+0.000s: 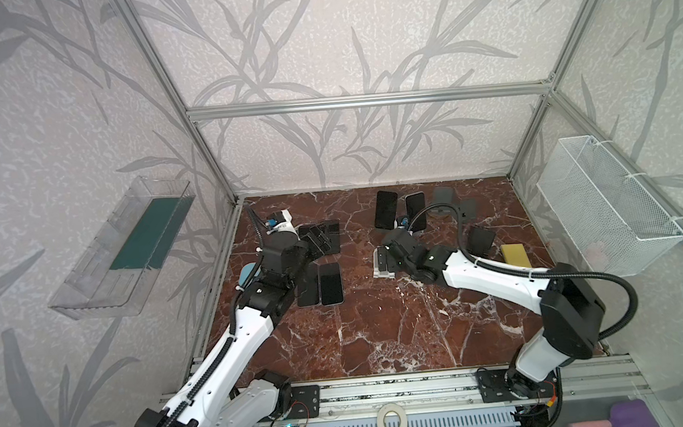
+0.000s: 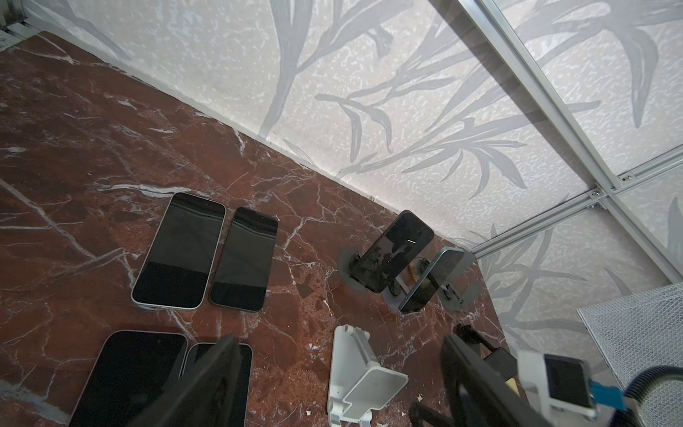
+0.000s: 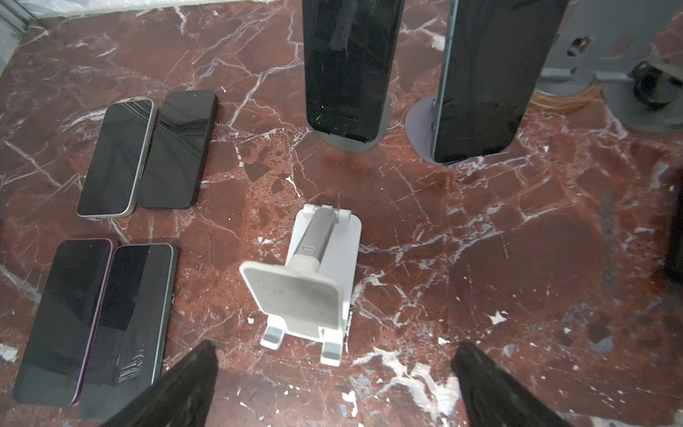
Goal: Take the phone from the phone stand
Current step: 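Reach the right gripper over the white folding phone stand, then close the right gripper on the white stand's top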
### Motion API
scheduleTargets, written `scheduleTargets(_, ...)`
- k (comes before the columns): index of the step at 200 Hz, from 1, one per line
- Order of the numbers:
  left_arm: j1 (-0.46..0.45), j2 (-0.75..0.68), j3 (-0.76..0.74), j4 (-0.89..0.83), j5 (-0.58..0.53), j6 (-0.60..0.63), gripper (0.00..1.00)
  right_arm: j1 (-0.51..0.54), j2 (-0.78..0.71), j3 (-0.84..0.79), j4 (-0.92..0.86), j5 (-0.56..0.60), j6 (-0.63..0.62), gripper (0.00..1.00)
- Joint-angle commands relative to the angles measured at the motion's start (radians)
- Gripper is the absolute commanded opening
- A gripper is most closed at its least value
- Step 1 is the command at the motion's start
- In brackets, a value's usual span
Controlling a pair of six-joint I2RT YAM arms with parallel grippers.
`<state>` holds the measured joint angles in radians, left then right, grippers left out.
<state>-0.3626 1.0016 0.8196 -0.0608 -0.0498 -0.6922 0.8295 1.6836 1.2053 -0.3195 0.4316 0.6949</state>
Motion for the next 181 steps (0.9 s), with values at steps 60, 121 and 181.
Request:
scheduleTargets(60, 0.010, -0.037, -0.005, -0.001, 0.028, -0.018, 0.85, 0.003, 0.268, 0.194, -0.072, 0.035, 0.096, 0.99)
scheduleTargets(121, 0.010, -0.053, -0.004, 0.006, 0.062, -0.039, 0.85, 0.005, 0.273, 0.102, 0.070, 0.105, 0.020, 0.62)
scheduleTargets(181, 0.010, -0.061, -0.005, 0.010, 0.071, -0.040, 0.85, 0.001, 0.116, -0.036, 0.162, 0.137, -0.086, 0.53)
